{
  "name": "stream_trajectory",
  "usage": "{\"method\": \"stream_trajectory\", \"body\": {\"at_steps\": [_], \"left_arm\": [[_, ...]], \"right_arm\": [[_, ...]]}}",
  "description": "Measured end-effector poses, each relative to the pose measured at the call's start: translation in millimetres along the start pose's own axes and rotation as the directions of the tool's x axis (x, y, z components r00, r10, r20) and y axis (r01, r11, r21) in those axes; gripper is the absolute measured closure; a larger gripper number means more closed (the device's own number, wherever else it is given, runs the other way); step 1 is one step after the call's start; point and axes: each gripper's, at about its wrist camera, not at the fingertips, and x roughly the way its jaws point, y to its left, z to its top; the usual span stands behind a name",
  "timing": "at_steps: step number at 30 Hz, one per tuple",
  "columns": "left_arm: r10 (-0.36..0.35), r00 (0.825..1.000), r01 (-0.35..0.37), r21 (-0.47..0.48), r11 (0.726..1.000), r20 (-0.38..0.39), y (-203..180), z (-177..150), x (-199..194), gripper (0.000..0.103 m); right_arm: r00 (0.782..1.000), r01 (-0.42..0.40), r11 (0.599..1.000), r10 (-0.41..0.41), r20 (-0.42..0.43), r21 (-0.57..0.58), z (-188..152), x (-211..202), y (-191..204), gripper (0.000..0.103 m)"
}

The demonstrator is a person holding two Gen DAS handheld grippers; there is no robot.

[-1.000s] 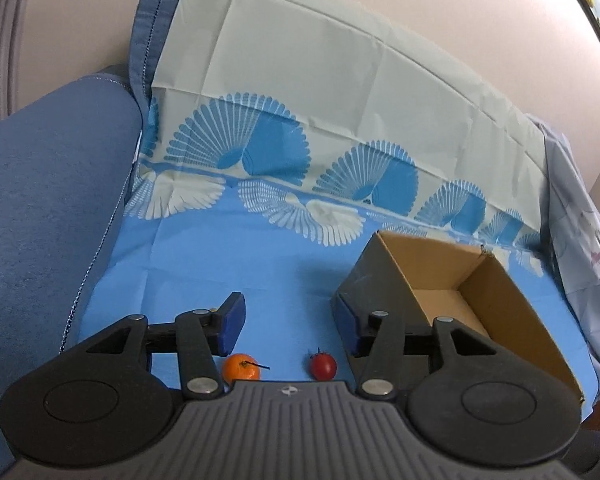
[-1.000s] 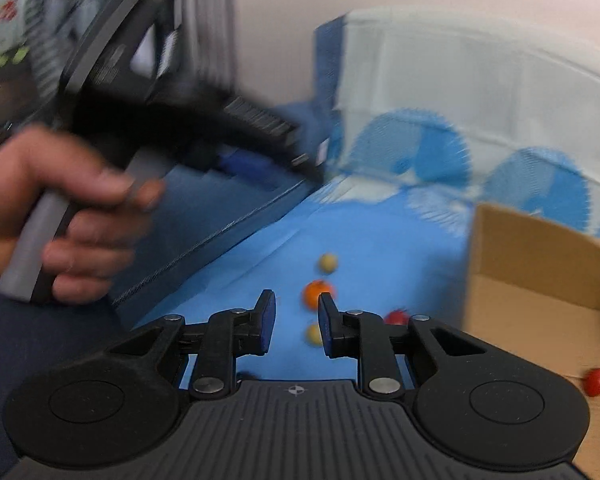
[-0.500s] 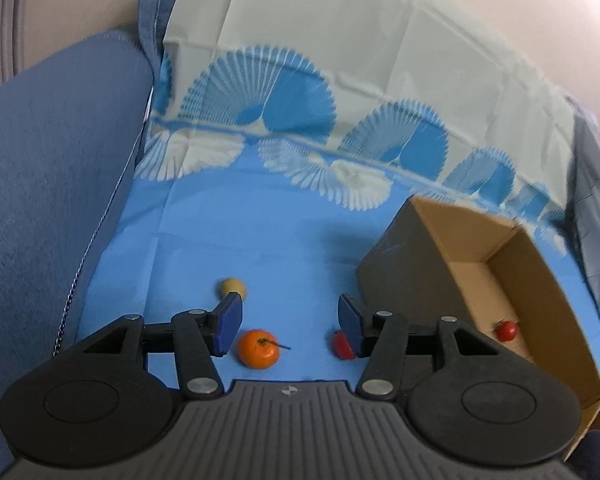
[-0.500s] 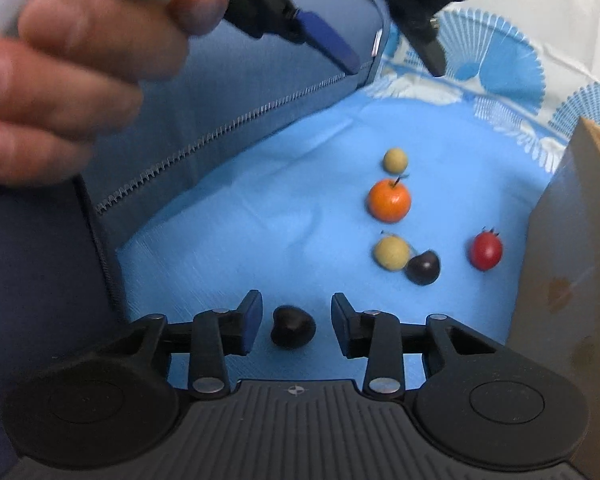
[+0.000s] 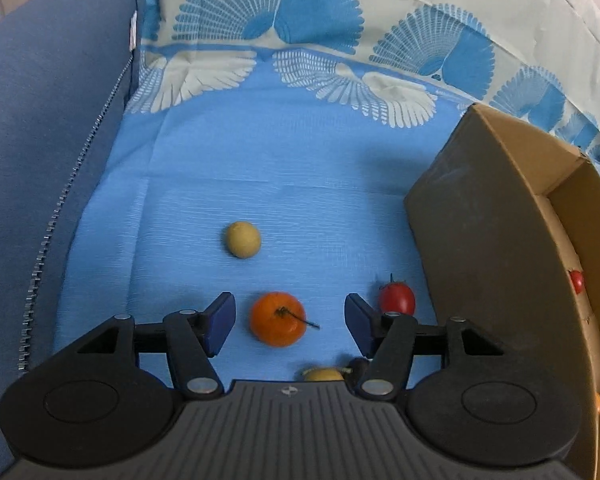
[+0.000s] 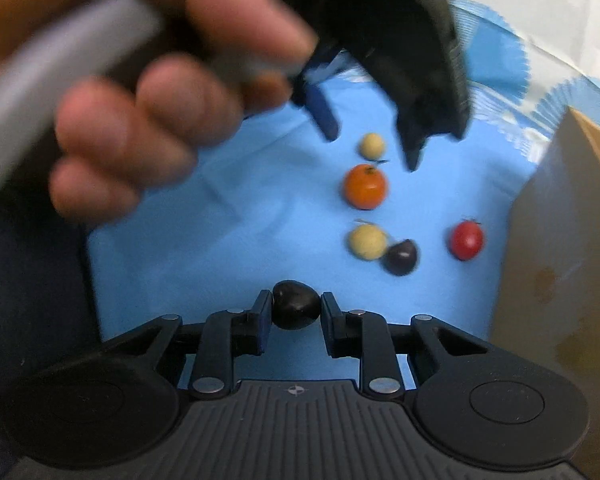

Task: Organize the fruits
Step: 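Grasp a stemmed mandarin with the left tool while the right tool grasps a dark plum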

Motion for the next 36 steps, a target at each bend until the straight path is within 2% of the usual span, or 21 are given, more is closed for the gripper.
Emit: {"method": "stream_trajectory", "body": {"at_steps": [3, 9, 13, 19, 26, 36], "left_arm": [[0.036, 0.999, -0.036, 0.024, 0.999, 0.003, -7, 0, 12, 0.037], [0.115, 0.991, -0.108, 0.099, 0.989, -0.072, -16, -4, 37, 0.038], [0.121, 0.988, -0.113, 0.085, 0.990, -0.093, -11, -5, 41, 0.061], [0.113, 0.993, -0.112, 0.042, 0.993, -0.044, -6, -2, 29, 0.062], [0.131, 0.985, -0.130, 0.021, 0.991, -0.114, 0, -4, 36, 0.062], [0.131, 0.985, -0.130, 0.019, 0.991, -0.109, 2, -5, 38, 0.062]], "right_arm": [[0.999, 0.018, 0.998, -0.015, -0.041, 0.059, 0, 4, -8, 0.076], [0.996, 0.040, 0.996, -0.033, -0.082, 0.083, 0, 13, -12, 0.076], [0.996, 0.041, 0.996, -0.034, -0.084, 0.084, 3, 15, -12, 0.076], [0.996, 0.053, 0.995, -0.047, -0.074, 0.085, 3, 16, -11, 0.076], [0.995, 0.068, 0.995, -0.062, -0.079, 0.078, 3, 17, -8, 0.076], [0.995, 0.068, 0.995, -0.062, -0.077, 0.073, 4, 17, -8, 0.076]]}}
